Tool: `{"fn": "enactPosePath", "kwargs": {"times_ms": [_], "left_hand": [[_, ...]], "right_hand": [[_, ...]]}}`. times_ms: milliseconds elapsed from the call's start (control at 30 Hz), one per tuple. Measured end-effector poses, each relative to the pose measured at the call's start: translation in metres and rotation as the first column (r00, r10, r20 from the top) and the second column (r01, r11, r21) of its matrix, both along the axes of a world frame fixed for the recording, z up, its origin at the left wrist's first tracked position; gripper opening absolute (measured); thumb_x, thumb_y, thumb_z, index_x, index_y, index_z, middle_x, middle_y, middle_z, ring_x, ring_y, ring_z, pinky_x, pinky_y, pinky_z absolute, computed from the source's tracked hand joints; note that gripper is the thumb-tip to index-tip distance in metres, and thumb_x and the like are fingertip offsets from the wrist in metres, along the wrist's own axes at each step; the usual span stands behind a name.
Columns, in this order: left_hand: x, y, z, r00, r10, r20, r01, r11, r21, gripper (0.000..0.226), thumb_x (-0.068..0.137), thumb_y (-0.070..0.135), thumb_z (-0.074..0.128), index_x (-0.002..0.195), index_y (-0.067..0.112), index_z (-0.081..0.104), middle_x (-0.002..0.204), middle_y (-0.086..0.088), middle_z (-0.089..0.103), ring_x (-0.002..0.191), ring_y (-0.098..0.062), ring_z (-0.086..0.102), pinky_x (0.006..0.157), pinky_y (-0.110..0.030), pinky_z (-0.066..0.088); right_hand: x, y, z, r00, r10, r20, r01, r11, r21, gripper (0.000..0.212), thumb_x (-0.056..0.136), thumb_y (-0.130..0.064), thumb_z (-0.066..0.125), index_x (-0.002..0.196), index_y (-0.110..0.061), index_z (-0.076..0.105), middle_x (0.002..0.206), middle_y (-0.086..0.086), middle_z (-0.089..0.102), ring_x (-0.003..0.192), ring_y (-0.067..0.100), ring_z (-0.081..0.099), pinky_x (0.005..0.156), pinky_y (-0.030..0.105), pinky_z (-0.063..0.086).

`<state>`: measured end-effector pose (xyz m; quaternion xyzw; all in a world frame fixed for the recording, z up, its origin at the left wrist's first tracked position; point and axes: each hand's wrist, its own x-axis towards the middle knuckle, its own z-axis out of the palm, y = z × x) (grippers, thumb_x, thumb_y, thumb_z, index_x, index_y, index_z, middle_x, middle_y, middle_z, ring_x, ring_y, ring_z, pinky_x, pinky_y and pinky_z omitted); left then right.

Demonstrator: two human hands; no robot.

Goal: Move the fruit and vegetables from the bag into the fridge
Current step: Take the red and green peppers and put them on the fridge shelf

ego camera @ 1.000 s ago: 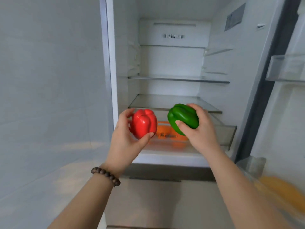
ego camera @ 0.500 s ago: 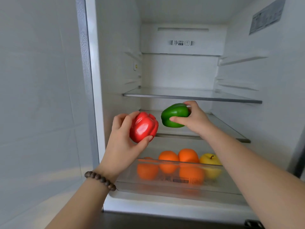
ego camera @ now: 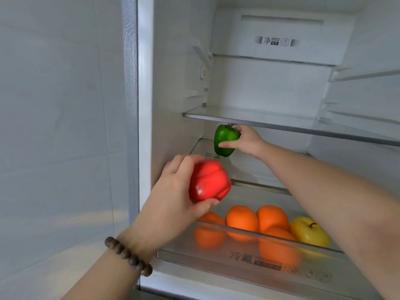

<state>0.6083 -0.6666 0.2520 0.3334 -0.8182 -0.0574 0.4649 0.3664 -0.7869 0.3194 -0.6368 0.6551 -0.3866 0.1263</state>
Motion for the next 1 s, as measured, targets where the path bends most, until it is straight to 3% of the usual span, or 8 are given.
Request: {"fn": "enactPosePath", "kwargs": {"times_ms": [100,200,467,667,733,833,1000], "left_hand": [[0.001,-0.004,-0.001,1.0,-0.021,-0.015,0.022,1.0,0.02,0.075,0.057,0.039,0.085,0.121,0.031,0.048,0.111,0.018,0.046,0.106,-0.006,0.048,0.091,-0.019,0.04],[0.001,-0.004,-0.001,1.0,-0.022,-0.019,0.022,0.999,0.023,0.075,0.056,0.039,0.085,0.122,0.032,0.049,0.112,0.018,0.045,0.105,-0.005,0.047,0.091,-0.017,0.039],[0.001,0.0,-0.001,0.999,-0.037,-0.033,0.038,0.998,0.043,0.071,0.059,0.042,0.082,0.12,0.036,0.046,0.111,0.018,0.046,0.103,-0.003,0.048,0.087,-0.017,0.042],[0.001,0.003,0.005,0.99,-0.097,-0.104,0.104,0.992,0.067,0.067,0.066,0.029,0.079,0.124,0.036,0.046,0.115,0.008,0.039,0.107,0.006,0.042,0.088,-0.012,0.041],[-0.001,0.005,0.012,0.984,-0.108,-0.14,0.123,0.987,0.102,0.07,0.067,0.027,0.08,0.126,0.039,0.045,0.117,0.005,0.038,0.109,0.009,0.039,0.092,-0.01,0.041],[-0.008,0.003,0.026,0.986,-0.091,-0.14,0.109,0.986,0.13,0.083,0.06,0.028,0.085,0.13,0.033,0.041,0.118,0.006,0.045,0.104,0.003,0.046,0.088,-0.013,0.041],[-0.023,-0.014,0.041,0.996,0.049,-0.078,-0.038,0.989,0.145,0.078,0.06,0.035,0.085,0.126,0.018,0.046,0.116,0.002,0.055,0.1,-0.008,0.05,0.077,-0.011,0.036]], "right_hand": [[0.008,-0.015,-0.001,0.999,0.005,0.04,-0.005,1.0,-0.005,0.066,0.06,-0.031,0.086,0.117,-0.015,0.058,0.11,0.0,0.06,0.104,0.016,0.056,0.093,0.028,0.045],[0.016,-0.021,-0.001,0.995,0.028,0.099,-0.027,1.0,-0.013,0.067,0.066,-0.021,0.083,0.124,-0.009,0.053,0.109,0.0,0.055,0.101,0.012,0.051,0.087,0.022,0.041],[0.021,-0.015,-0.002,0.994,-0.005,0.109,0.004,1.0,0.007,0.065,0.068,-0.02,0.082,0.123,-0.007,0.052,0.124,0.01,0.058,0.115,0.022,0.054,0.086,0.023,0.041],[0.008,0.016,0.0,0.997,-0.064,0.039,0.063,0.998,0.024,0.093,0.073,-0.041,0.075,0.143,-0.006,0.026,0.15,0.01,0.032,0.135,0.024,0.035,0.103,0.029,0.031],[0.002,0.03,-0.002,0.997,-0.077,0.026,0.077,0.997,-0.01,0.092,0.075,-0.048,0.07,0.145,-0.01,0.025,0.152,0.007,0.03,0.136,0.023,0.033,0.104,0.028,0.028],[-0.007,0.053,-0.005,0.99,-0.105,-0.098,0.096,0.991,-0.094,0.078,0.08,-0.049,0.064,0.142,-0.013,0.033,0.15,0.005,0.034,0.136,0.021,0.033,0.108,0.029,0.026],[-0.014,0.102,-0.011,0.93,-0.074,-0.36,0.048,0.996,-0.08,0.062,0.084,-0.046,0.06,0.134,-0.012,0.047,0.142,0.007,0.046,0.131,0.021,0.041,0.107,0.029,0.03]]}}
